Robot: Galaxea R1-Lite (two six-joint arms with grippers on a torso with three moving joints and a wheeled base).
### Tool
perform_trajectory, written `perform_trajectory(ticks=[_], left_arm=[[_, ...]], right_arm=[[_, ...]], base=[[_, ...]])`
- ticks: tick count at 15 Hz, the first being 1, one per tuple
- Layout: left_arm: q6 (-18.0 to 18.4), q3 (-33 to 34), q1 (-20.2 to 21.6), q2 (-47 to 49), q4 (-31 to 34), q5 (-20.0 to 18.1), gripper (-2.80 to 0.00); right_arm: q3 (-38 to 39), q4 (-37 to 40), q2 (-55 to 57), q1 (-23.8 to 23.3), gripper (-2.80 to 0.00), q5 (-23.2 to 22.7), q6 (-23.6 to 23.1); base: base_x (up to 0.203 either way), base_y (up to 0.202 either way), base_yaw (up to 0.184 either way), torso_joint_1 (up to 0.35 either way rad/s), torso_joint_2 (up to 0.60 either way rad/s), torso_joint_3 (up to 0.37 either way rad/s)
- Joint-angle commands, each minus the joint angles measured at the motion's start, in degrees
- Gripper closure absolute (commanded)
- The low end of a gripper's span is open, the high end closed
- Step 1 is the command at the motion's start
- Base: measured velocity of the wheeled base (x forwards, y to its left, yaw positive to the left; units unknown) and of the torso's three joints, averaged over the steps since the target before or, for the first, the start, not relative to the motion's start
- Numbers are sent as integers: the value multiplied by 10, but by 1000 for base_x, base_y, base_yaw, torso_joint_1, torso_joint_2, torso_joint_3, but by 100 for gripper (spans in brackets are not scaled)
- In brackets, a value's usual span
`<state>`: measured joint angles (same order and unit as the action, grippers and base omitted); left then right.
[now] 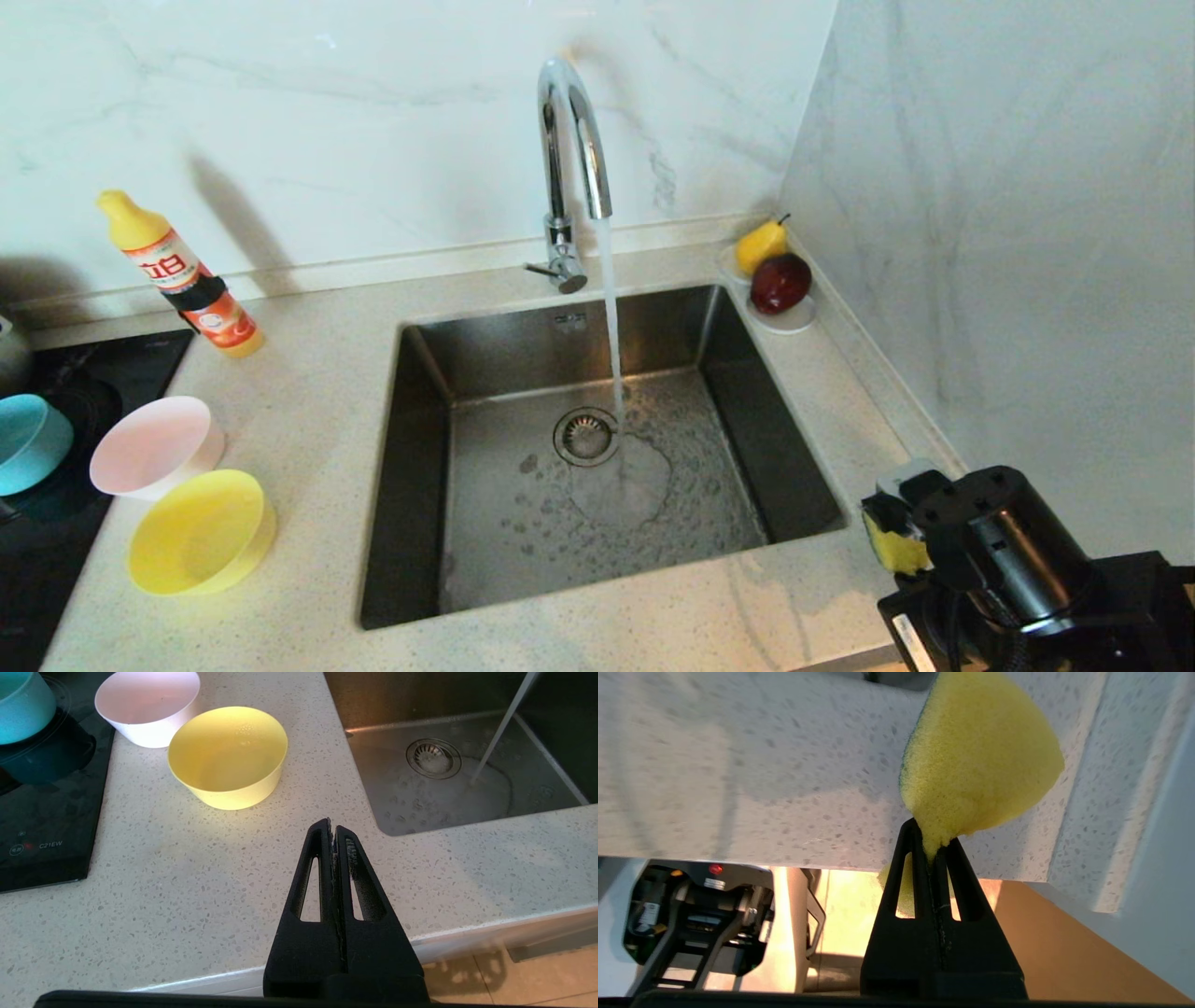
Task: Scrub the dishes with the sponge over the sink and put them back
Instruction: Put down the sponge
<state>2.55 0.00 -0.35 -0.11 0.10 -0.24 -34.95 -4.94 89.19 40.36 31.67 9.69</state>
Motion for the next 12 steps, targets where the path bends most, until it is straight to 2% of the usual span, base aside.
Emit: perform_trajectory(ticks=[1, 7, 10, 12], left_arm=[[0, 4, 0, 0, 0, 0, 0], [0, 3, 0, 0, 0, 0, 0], [0, 3, 0, 0, 0, 0, 0], [0, 3, 0, 0, 0, 0, 0]], right_arm=[[4, -16, 24, -17, 0, -1, 0], [6, -40, 44, -32, 0, -6, -3], [5, -76, 64, -42, 0, -11, -11], [1, -94, 74, -68, 0, -15, -20]], base=[[0, 0, 0, 0, 0, 0], [0, 0, 0, 0, 0, 0], [0, 0, 0, 0, 0, 0], [0, 0, 0, 0, 0, 0]])
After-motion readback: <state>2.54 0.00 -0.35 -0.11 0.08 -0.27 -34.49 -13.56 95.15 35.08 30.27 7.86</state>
